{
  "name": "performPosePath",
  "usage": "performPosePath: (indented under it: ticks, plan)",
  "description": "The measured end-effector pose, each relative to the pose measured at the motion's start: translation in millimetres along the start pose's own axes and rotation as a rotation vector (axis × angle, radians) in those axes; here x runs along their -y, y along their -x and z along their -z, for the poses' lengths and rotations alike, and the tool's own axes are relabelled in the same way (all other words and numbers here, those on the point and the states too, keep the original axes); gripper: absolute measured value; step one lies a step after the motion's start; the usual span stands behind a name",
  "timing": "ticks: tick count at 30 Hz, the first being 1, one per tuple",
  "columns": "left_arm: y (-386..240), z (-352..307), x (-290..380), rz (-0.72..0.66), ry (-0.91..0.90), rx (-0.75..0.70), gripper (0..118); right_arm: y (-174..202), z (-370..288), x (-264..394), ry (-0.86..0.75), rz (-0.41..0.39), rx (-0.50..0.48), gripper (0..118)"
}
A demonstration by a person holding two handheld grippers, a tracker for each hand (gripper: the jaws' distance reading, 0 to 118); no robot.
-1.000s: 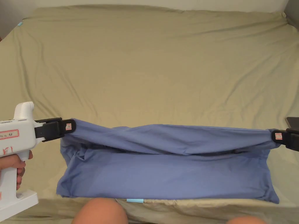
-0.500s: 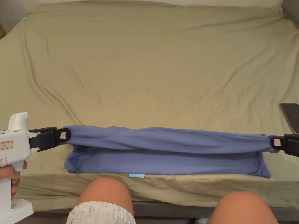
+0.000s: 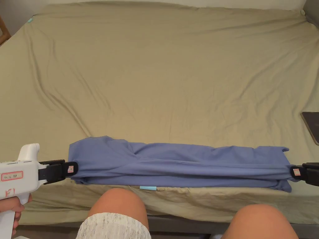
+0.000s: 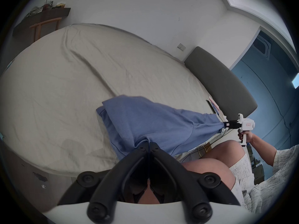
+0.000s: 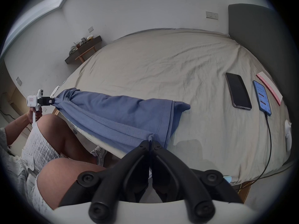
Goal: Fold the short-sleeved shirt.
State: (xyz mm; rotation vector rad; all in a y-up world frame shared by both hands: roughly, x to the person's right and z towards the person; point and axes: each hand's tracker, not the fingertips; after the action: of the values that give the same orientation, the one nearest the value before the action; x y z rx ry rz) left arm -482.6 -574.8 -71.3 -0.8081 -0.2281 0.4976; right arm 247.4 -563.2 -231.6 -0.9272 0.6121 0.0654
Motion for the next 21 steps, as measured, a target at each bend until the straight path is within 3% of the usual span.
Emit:
performPosePath:
  ticks: [10,11,12,14,15,16,21]
  plan:
    - [7,17,15,-0.043,0.066,-0.044,3,15,11,10,0.029,0.002,0.035,4]
    - [8,17,14,-0.054,0.069,-0.045,7,17,11,10,0.026,0.001,0.048,12]
    - [7,15,14,-0.055,0.072,-0.043,18,16,11,10,0.024,0.009,0.060,29]
    - [7,6,14,-0.021,0.057,-0.047,66,13,7,10,0.025,0.060,0.030,88]
    - [7,0,13,-0.017,0.052,-0.050,87,15,3,10,0.021,0.050,0.034,102]
    - [8,-9,10,-0.015,0.048,-0.050,102,1,1,12,-0.012,0.040,0.049,110]
    - [24,-62,-2,-0.053,-0.074,-0.056,103,-12,-43,4,-0.129,0.120,0.033,106]
